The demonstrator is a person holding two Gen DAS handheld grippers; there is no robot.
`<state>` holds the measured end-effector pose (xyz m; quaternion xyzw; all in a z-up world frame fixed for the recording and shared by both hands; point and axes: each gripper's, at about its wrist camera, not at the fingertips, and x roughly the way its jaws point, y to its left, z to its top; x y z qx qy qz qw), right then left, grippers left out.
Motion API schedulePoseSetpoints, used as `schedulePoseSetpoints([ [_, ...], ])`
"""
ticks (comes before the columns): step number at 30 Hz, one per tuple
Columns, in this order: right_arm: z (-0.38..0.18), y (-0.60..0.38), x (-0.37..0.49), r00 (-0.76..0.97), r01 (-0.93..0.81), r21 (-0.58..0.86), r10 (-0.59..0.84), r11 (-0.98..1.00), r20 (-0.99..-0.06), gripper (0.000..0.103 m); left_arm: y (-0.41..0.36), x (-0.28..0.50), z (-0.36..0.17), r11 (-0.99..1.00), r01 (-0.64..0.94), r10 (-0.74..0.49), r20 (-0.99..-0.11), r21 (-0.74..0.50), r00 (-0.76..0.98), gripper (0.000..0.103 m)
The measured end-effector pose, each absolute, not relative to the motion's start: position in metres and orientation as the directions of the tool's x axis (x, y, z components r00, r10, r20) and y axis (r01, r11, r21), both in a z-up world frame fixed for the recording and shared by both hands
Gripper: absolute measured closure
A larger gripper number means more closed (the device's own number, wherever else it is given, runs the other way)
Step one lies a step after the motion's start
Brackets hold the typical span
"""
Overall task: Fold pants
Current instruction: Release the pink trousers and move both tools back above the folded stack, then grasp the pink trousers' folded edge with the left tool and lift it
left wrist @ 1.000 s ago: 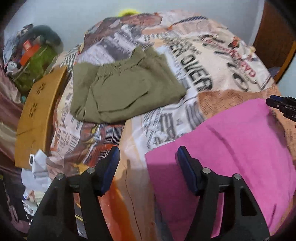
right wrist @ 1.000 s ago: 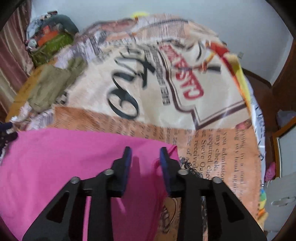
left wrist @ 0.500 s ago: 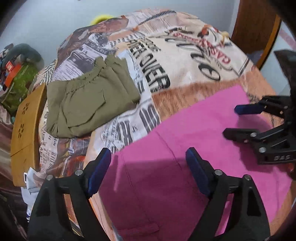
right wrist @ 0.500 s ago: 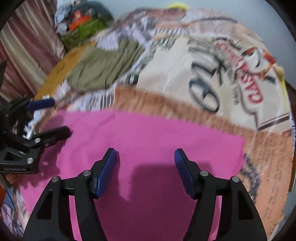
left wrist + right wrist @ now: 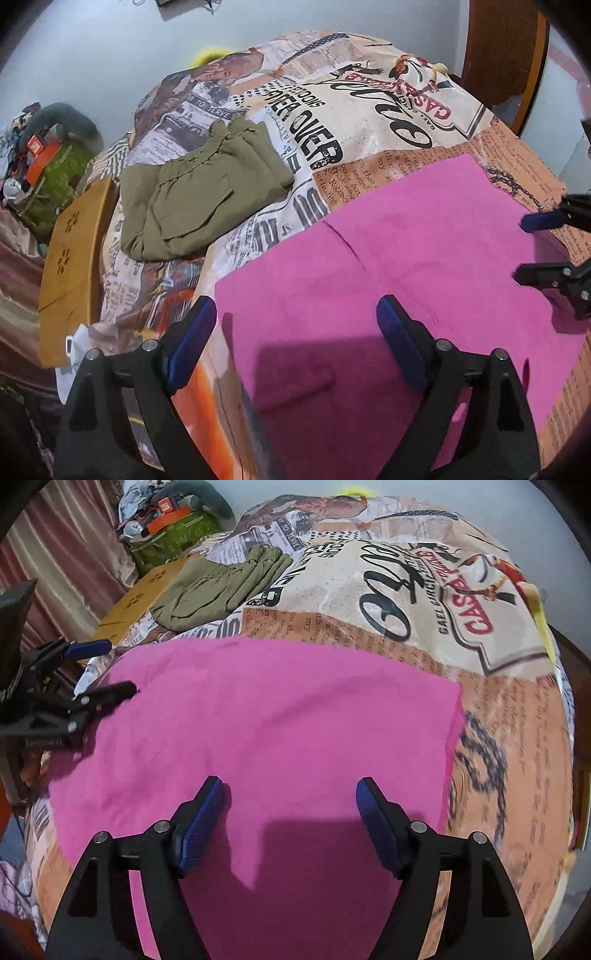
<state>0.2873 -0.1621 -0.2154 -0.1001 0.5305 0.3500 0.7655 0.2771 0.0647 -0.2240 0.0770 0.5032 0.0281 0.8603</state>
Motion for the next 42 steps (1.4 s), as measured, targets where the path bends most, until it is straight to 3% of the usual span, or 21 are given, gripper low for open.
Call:
schedulePoseSetpoints([
  [8,-0.199,-0.179,0.263,0.237,-0.606,0.222,0.439,0.764,-0.866,0.032,0.067,0.249,-0.206,0.989,0.001,0.131,-0.862,0.151,0.490,0.014],
  [18,-0.161,-0.161,0.233,0.311,-0.635,0.220,0.506,0.741,-0.804,0.032,0.082,0.201,-0.168,0.992,-0.104,-0.009,-0.842,-0.077,0.539,0.013],
  [31,-0.200,-0.136,0.224,0.231,-0.646,0.198,0.436,0.737,-0.870,0.032,0.082,0.164,-0.204,0.903,-0.156,-0.318,-0.867,-0.400,0.384,0.013],
  [42,-0.203,-0.141,0.223,0.216,-0.651,0.219,0.455,0.727,-0.864,0.030,0.092,0.169,-0.228,0.684,-0.270,-0.584,-0.731,-0.678,0.354,0.013],
])
